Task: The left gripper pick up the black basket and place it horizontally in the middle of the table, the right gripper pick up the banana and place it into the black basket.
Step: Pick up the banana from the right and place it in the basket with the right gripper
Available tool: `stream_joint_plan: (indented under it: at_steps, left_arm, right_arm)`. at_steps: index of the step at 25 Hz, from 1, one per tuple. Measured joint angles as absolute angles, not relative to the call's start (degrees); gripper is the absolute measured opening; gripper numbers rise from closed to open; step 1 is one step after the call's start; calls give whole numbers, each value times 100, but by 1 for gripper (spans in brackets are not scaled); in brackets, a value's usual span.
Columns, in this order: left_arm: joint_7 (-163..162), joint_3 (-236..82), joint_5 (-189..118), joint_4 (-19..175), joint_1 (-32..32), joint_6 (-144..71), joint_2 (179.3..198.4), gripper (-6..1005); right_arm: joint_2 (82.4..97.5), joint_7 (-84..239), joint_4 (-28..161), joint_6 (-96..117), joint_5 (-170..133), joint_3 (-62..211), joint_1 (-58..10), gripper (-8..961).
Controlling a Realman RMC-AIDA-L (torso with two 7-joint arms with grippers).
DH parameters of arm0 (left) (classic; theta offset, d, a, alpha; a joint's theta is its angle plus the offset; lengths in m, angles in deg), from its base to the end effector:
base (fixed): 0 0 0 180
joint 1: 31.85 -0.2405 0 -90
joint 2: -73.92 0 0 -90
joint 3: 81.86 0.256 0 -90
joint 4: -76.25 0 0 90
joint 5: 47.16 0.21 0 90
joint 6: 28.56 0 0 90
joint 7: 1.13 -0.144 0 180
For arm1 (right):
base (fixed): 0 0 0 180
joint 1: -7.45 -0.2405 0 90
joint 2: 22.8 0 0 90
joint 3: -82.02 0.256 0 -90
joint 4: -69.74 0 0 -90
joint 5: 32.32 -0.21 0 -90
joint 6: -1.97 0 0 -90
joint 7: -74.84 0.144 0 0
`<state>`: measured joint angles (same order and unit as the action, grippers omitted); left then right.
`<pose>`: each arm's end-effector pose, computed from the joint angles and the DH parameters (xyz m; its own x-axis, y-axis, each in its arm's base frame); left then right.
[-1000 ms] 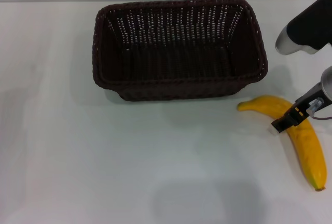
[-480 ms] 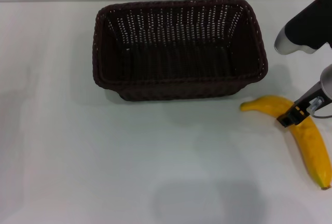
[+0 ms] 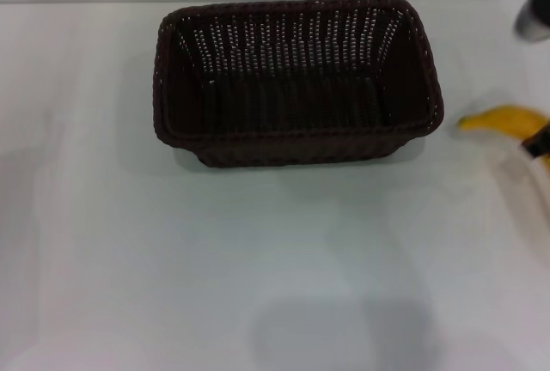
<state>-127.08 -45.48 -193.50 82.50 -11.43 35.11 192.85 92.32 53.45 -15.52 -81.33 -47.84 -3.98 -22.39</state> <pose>-0.4059 0.2990 0.0497 0.1018 -0.1104 0.9887 0.9839 0.1578 -0.0837 0.2072 0.3688 0.0446 0.6695 -0.7209 0.1788 -0.3899 -0.5460 -0.7416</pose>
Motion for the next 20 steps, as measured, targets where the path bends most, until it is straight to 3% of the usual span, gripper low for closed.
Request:
stream_joint_plan:
  at_steps: [9,20]
  left_arm:
    - [-12707,-4547,-19349,8260,-1121,3504,19283,895]
    - [-12743,-4547,-19349,8258,-1098,3473,19279,894]
  right_arm:
    - [9256,5118,-2491,-7154,-4208,127,-2338,504]
    - [9261,2876,-1959,-4306,-7199,-692,-2398,523]
